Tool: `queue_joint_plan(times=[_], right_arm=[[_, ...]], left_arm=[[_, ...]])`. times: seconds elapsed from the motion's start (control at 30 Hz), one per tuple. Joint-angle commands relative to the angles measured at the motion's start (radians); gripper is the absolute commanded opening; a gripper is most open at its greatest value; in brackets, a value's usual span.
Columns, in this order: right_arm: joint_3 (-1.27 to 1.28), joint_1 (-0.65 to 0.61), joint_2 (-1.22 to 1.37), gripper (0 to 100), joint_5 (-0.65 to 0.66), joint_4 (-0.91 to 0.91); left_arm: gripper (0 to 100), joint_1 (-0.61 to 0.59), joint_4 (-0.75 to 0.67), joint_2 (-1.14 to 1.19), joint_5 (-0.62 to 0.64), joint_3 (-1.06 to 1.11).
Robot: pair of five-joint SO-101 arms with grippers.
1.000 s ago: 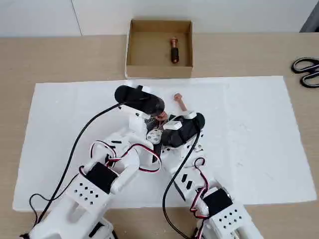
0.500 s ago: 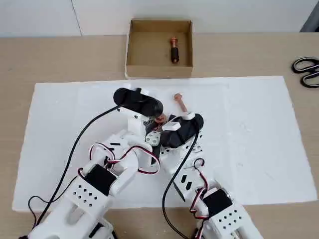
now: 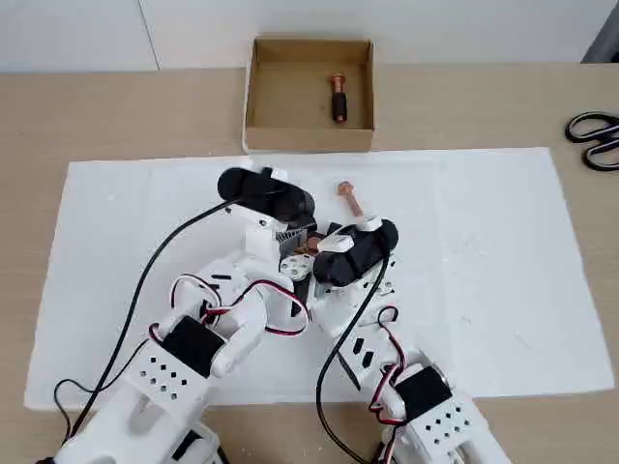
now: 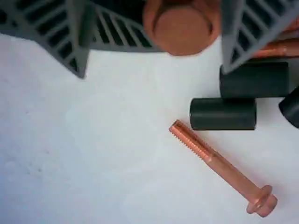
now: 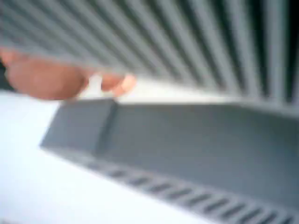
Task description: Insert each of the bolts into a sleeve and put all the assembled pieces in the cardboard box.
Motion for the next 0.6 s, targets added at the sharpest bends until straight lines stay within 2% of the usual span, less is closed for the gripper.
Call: queue_joint_plan(times=[0.0, 0.2, 0.47, 0.57], right_arm=[[-0.012, 0.002, -0.013, 2.0, -0.008, -0.022], [-0.012, 0.002, -0.013, 2.0, -0.008, -0.022], [-0.012, 0.047, -0.013, 2.0, -0.011, -0.030], [-0.025, 0.081, -0.013, 2.0, -0.011, -0.030]], left_arm=[[18, -0.037, 0.046, -0.011, -0.014, -0.073], [18, -0.203, 0.054, -0.009, -0.014, -0.074], [18, -0.229, 0.054, -0.011, -0.014, -0.079], [18, -0.305, 0.055, -0.046, -0.014, -0.077]])
